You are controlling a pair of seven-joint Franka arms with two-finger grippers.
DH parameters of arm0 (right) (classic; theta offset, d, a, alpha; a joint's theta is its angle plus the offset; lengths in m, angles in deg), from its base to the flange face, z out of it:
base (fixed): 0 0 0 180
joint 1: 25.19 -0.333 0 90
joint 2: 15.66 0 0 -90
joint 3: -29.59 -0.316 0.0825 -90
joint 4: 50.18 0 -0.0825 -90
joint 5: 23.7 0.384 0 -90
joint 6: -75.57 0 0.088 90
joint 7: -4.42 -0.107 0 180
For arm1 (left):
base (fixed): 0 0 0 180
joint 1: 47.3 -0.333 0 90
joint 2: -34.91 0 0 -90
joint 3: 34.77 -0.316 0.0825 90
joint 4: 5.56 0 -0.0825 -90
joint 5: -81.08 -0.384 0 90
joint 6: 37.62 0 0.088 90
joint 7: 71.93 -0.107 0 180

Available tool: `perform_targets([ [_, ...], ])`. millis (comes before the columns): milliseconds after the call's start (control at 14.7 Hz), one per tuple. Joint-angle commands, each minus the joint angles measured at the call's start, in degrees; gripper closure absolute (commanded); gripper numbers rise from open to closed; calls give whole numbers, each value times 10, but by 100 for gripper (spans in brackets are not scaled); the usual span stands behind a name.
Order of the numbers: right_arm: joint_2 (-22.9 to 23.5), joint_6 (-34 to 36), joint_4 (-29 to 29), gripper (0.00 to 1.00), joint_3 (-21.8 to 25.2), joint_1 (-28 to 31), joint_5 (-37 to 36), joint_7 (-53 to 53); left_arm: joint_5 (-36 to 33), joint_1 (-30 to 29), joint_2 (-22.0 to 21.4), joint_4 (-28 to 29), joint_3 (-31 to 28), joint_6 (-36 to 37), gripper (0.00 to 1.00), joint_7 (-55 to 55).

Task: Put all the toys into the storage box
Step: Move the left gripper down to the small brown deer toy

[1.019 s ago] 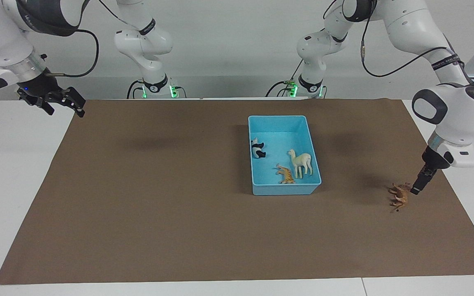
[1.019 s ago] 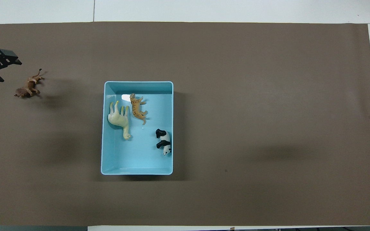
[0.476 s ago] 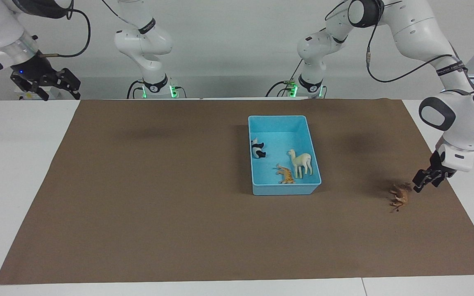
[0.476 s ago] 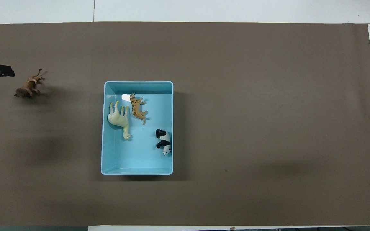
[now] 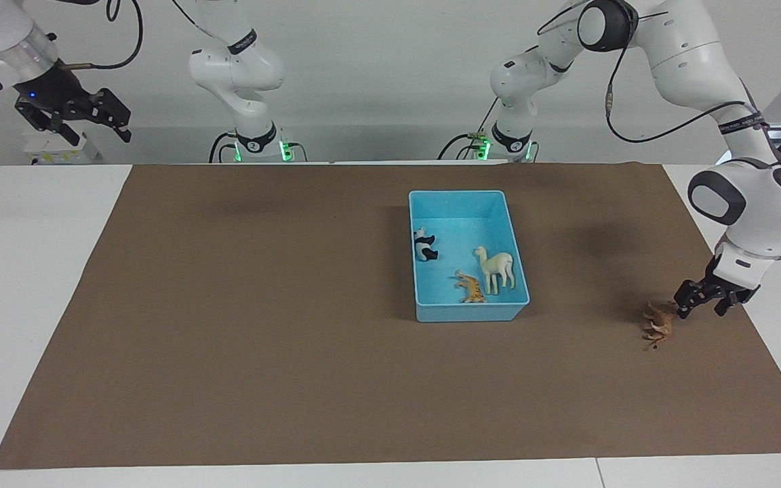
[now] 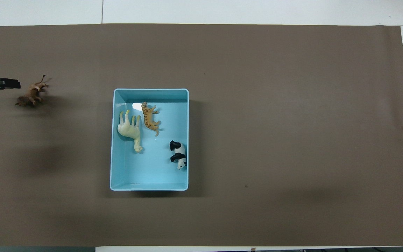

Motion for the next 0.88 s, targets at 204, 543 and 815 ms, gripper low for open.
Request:
perform_targets([
  [204,38,-20,40,0,0,-12,-3,0,-19,22,-19,30,-7,-9,0,27],
  [543,26,-70,26,0,-1,-13,-22,-13,-29,15,-24,35,-4,28,0,-220],
  [815,27,-85,30,0,-2,-13,-21,-53,-30,20,-29,57,-4,21,0,-262],
])
